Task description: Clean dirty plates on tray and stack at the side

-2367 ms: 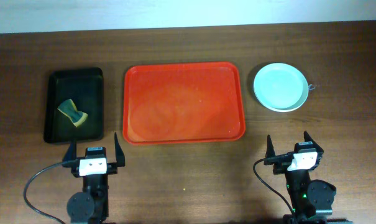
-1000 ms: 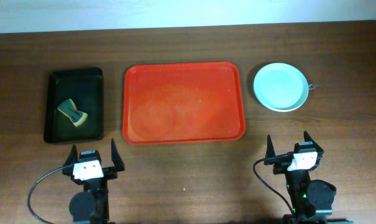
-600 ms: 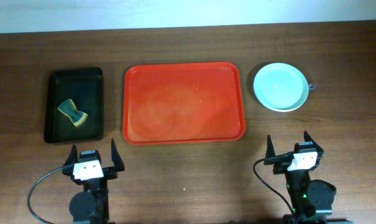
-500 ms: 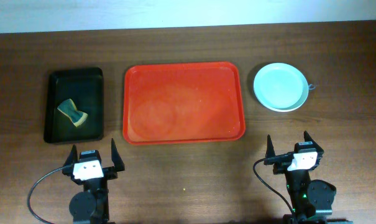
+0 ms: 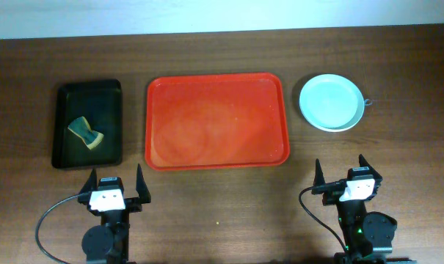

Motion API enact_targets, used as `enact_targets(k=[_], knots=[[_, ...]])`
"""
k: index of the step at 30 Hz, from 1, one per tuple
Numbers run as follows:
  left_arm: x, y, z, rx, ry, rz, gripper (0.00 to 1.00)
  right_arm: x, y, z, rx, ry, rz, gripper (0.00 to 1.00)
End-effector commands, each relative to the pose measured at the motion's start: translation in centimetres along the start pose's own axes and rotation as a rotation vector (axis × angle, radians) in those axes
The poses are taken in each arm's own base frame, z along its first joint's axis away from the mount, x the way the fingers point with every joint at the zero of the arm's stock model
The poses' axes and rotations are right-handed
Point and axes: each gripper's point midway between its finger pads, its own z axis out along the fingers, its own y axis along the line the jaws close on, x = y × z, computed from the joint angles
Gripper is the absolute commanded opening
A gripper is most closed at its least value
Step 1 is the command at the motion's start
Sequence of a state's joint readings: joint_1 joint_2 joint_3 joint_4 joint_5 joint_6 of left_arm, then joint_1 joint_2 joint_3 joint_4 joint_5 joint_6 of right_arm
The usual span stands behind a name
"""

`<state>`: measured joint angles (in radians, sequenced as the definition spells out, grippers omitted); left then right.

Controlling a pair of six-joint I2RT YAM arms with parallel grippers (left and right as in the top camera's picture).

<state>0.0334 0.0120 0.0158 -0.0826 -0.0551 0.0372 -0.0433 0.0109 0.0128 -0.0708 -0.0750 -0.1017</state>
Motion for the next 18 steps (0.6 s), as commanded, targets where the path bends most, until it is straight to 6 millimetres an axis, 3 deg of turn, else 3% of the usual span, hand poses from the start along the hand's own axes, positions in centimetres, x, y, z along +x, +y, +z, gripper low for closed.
enact_targets(k=[1,16,18], knots=[[0.17,-0.21,0.01,0.013,0.0,0.001,0.99,0.27,-0.13,0.01,0.008,0.003,0.005,0.99],[0.17,-0.22,0.01,0.014,0.0,0.001,0.99,0.37,-0.59,0.0,0.034,0.008,0.005,0.99],[0.17,-0.22,0.01,0.014,0.0,0.001,0.99,0.49,-0.84,-0.01,0.049,0.012,0.083,0.99]])
